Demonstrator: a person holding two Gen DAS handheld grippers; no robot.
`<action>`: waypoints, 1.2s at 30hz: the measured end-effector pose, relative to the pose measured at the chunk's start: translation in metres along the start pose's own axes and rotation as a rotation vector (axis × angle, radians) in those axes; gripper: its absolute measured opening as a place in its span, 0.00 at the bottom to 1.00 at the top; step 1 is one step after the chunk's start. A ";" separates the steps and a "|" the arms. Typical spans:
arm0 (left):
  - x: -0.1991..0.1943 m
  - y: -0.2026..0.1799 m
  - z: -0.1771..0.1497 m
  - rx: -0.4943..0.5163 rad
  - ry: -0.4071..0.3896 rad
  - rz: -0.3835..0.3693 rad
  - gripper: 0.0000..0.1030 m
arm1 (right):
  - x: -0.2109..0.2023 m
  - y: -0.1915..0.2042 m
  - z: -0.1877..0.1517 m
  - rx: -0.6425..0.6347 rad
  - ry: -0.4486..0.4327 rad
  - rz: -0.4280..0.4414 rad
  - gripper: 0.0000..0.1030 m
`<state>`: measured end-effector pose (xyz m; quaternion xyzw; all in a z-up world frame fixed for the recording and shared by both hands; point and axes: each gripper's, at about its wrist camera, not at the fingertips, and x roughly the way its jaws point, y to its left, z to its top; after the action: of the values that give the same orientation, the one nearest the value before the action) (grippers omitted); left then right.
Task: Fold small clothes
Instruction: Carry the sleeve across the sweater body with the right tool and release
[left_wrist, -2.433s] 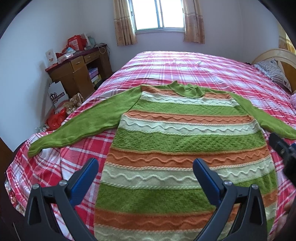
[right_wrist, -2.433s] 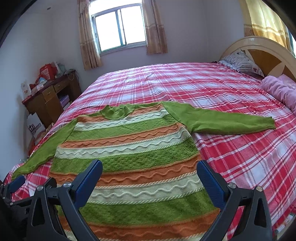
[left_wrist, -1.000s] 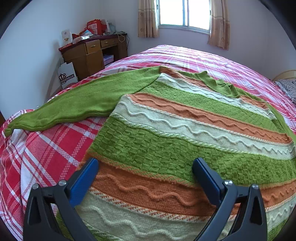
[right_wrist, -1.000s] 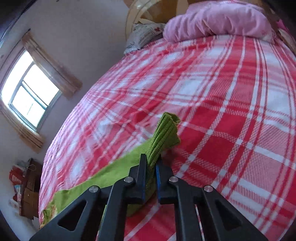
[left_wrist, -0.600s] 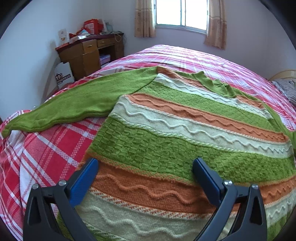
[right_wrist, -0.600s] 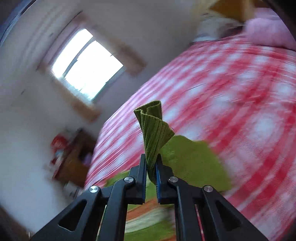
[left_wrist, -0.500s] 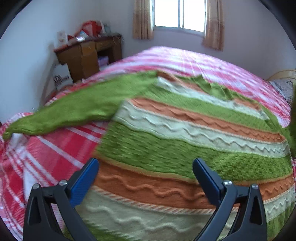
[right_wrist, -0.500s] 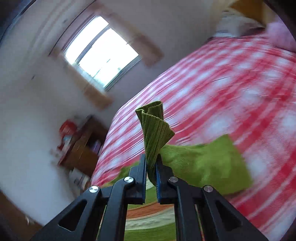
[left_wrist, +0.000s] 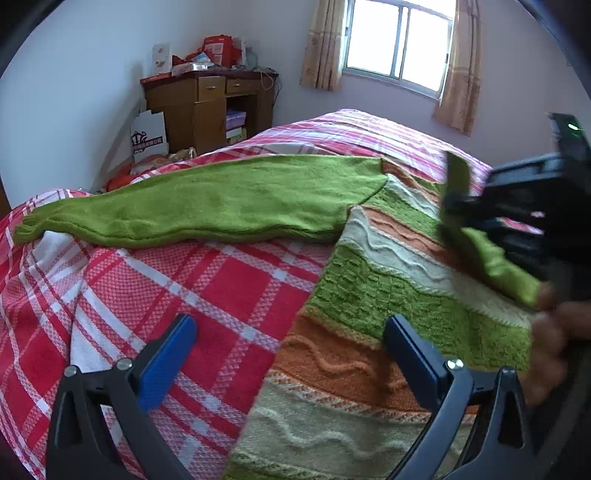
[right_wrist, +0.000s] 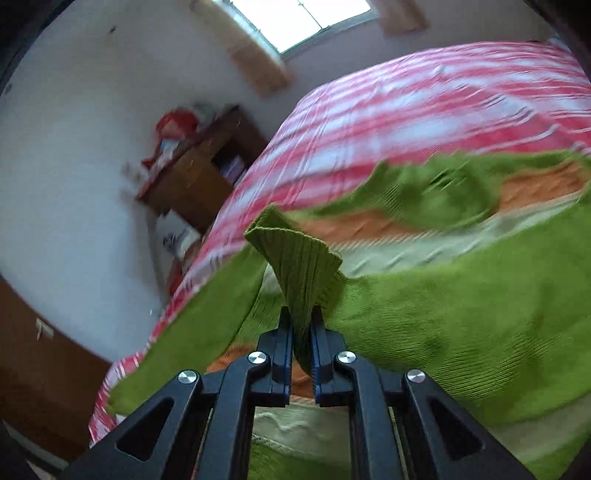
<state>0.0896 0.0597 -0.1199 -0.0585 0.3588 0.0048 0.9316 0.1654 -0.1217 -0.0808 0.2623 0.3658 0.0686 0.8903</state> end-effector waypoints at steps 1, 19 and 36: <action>0.000 -0.001 -0.001 0.004 -0.002 0.003 1.00 | 0.009 0.006 -0.007 -0.010 0.016 0.010 0.07; -0.004 0.000 -0.006 0.010 -0.014 0.005 1.00 | 0.034 0.010 -0.016 -0.073 0.074 0.076 0.12; -0.004 0.004 -0.006 0.018 -0.011 0.020 1.00 | -0.087 -0.114 0.016 -0.125 -0.089 -0.339 0.12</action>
<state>0.0822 0.0629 -0.1224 -0.0464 0.3545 0.0110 0.9339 0.1062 -0.2526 -0.0764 0.1440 0.3599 -0.0714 0.9190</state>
